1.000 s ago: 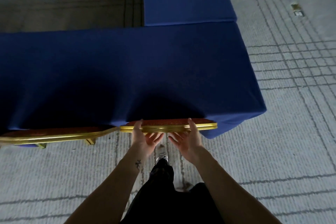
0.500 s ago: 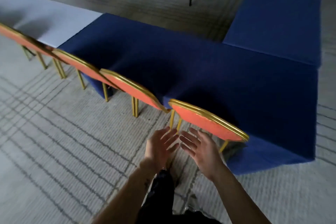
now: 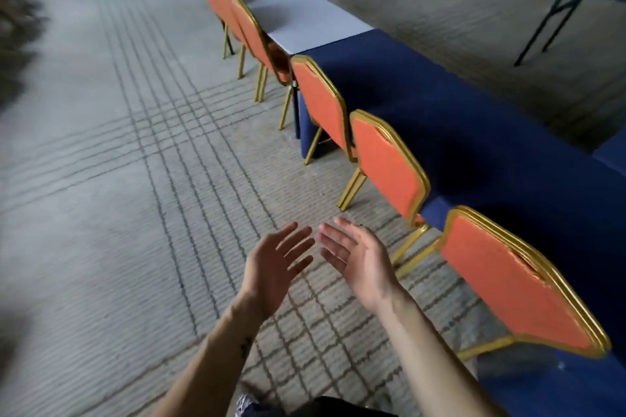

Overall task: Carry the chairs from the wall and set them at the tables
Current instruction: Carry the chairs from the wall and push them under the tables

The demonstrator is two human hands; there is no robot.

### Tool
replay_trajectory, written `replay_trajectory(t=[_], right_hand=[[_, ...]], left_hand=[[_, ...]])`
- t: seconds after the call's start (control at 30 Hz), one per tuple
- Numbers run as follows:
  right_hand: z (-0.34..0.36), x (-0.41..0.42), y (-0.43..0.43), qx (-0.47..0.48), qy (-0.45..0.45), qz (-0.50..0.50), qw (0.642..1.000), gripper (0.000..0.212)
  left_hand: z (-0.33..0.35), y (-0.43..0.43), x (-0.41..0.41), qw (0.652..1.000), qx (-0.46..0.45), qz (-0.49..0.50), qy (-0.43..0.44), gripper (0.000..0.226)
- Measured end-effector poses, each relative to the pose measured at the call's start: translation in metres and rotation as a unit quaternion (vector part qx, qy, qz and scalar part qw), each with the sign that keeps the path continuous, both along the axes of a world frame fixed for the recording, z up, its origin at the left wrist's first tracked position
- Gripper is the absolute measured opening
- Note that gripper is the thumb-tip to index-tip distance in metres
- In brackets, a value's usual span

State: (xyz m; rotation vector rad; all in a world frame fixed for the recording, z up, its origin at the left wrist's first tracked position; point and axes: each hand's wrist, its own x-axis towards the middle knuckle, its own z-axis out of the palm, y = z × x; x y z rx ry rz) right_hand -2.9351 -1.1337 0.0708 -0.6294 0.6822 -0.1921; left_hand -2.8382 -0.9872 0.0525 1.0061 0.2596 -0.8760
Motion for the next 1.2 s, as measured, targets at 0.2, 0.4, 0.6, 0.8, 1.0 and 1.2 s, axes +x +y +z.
replay_trajectory(t=[0.2,0.4,0.6,0.8,1.0,1.2], right_hand=[[0.02,0.128,0.143,-0.018,-0.023,0.115,0.993,0.036],[0.026,0.223,0.267,-0.006,-0.054,0.209,0.977,0.032],[0.031,0.291,0.339,-0.017,-0.056,0.27,0.961,0.032],[0.017,0.385,0.36,-0.014,-0.033,0.291,0.956,0.029],[0.007,0.528,0.412,0.014,-0.053,0.358,0.932,0.03],[0.029,0.651,0.474,0.036,-0.092,0.446,0.889,0.034]], left_hand=[[0.021,0.165,0.089,0.993,-0.029,0.11,-0.039,0.049],[0.046,0.307,0.147,0.973,-0.019,0.221,-0.057,0.05],[0.05,0.387,0.203,0.958,-0.046,0.278,-0.059,0.049],[0.037,0.41,0.274,0.946,-0.063,0.314,-0.051,0.052],[0.046,0.446,0.382,0.926,-0.01,0.369,-0.08,0.056],[0.069,0.495,0.474,0.887,-0.028,0.45,-0.095,0.054]])
